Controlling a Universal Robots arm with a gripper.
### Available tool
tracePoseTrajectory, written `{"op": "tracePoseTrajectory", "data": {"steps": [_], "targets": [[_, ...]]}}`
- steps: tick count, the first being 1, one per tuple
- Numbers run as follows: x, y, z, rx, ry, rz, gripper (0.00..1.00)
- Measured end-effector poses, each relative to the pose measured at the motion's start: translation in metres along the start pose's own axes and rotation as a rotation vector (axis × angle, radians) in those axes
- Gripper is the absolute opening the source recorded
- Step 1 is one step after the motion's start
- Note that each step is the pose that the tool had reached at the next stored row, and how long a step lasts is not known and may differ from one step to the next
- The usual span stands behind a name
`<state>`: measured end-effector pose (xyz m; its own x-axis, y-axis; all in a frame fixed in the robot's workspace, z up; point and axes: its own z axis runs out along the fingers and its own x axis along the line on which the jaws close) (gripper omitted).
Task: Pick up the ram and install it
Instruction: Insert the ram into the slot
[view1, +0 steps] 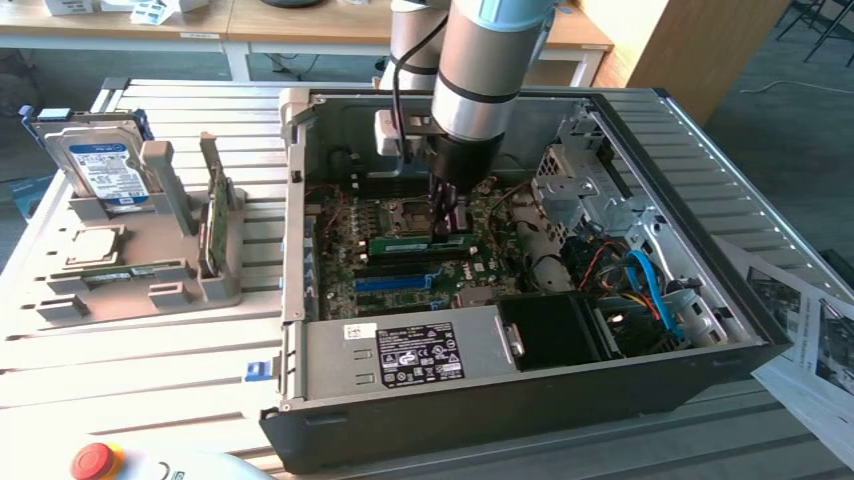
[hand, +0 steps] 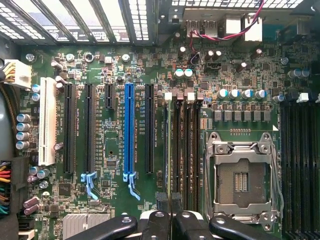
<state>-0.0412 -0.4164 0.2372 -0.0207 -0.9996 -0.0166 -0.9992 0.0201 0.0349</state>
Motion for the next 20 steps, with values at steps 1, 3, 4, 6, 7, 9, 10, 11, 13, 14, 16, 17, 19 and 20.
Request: {"op": "tracePoseTrajectory", "data": {"steps": [1, 3, 4, 6, 7, 9, 10, 11, 13, 14, 16, 17, 19, 20], "targets": [[0.0, 0.0, 0.0, 0.0, 0.0, 0.0, 0.12], [0.0, 0.0, 0.0, 0.0, 0.0, 0.0, 0.12], [0.0, 0.0, 0.0001, 0.0, -0.0001, 0.0, 0.12], [0.0001, 0.0, 0.0008, 0.0, 0.0, 0.0, 0.12], [0.0, 0.0, 0.0012, 0.0, -0.0001, 0.0, 0.12], [0.0001, -0.0001, 0.0018, 0.0, 0.0001, 0.0, 0.12], [0.0, -0.0001, 0.0022, 0.0, 0.0, 0.0, 0.12], [0.0001, -0.0001, 0.0023, -0.0001, 0.0002, 0.0, 0.12], [0.0, -0.0001, 0.0028, 0.0, 0.0, 0.0, 0.12], [0.0001, -0.0001, 0.003, 0.0, 0.0, 0.0, 0.12], [-0.0005, -0.0006, 0.005, 0.0, 0.0, 0.0, 0.12], [-0.0005, -0.0006, 0.0051, 0.0, 0.0001, 0.0, 0.12], [-0.0005, -0.0006, 0.0052, -0.0001, 0.0001, 0.0, 0.12], [-0.0005, -0.0006, 0.0053, -0.0001, 0.0001, 0.0, 0.12]]}}
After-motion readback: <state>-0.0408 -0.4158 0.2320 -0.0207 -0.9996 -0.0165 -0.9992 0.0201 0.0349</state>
